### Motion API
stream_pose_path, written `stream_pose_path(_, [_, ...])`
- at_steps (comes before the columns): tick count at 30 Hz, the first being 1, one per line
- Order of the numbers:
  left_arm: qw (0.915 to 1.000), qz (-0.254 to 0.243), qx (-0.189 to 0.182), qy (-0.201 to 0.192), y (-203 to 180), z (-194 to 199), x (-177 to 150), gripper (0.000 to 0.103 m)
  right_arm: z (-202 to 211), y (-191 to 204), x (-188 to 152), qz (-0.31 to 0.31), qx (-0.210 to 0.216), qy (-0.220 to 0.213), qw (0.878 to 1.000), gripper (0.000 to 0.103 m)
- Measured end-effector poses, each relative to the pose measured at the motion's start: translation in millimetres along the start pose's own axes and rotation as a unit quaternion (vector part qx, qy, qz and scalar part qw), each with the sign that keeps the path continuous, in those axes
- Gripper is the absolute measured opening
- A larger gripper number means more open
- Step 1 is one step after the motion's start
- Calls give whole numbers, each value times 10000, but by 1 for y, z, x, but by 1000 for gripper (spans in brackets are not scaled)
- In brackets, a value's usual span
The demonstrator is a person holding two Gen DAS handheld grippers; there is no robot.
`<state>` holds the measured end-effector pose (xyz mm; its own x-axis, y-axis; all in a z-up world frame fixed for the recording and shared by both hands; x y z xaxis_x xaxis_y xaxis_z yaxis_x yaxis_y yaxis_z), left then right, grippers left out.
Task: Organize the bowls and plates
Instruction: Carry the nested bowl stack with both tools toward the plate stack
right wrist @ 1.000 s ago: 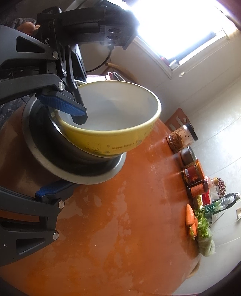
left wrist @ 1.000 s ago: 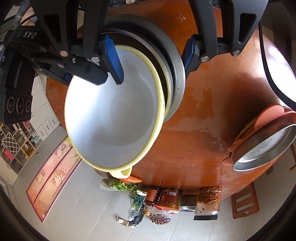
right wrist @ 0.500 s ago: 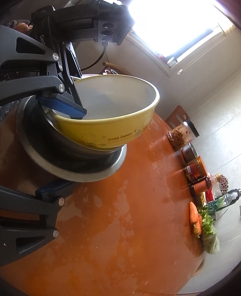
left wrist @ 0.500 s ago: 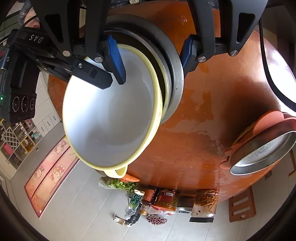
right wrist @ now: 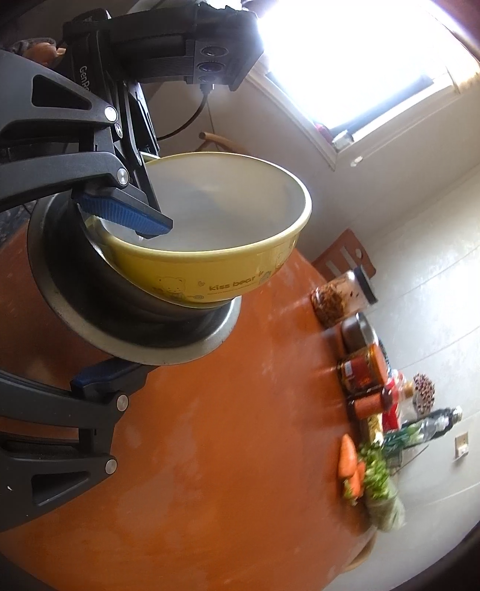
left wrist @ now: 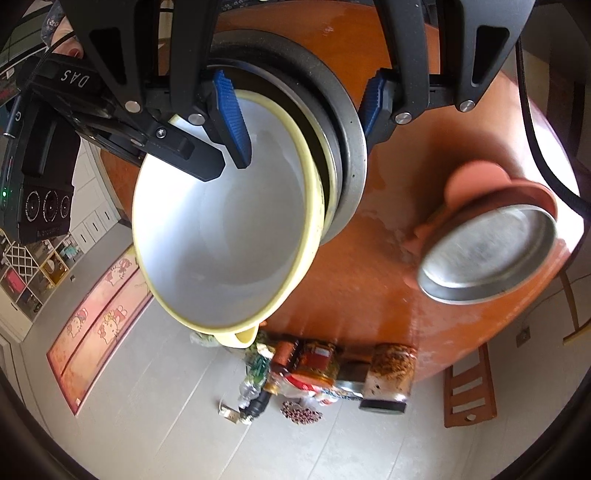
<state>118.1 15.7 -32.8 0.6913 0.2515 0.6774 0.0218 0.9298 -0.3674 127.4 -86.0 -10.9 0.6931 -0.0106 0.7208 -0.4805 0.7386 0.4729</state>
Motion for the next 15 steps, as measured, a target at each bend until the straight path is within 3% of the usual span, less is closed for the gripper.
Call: stream_pose_path(15, [9989, 212, 305, -289, 65, 40, 48, 54, -51, 74, 43, 346, 342, 48, 9988, 65])
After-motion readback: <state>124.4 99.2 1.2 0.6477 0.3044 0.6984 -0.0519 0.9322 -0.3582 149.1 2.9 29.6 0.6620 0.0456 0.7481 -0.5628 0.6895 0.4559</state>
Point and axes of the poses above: each gripper's, at about its wrist camera, not at the fingertips, and z roughly against the way its jaws point, y to its left, x to its top, the point moved 9 cm from there along -z, roughly the way its jaws point, and after that the axes turned 7 degrees about -y, right-handed, at the moved point
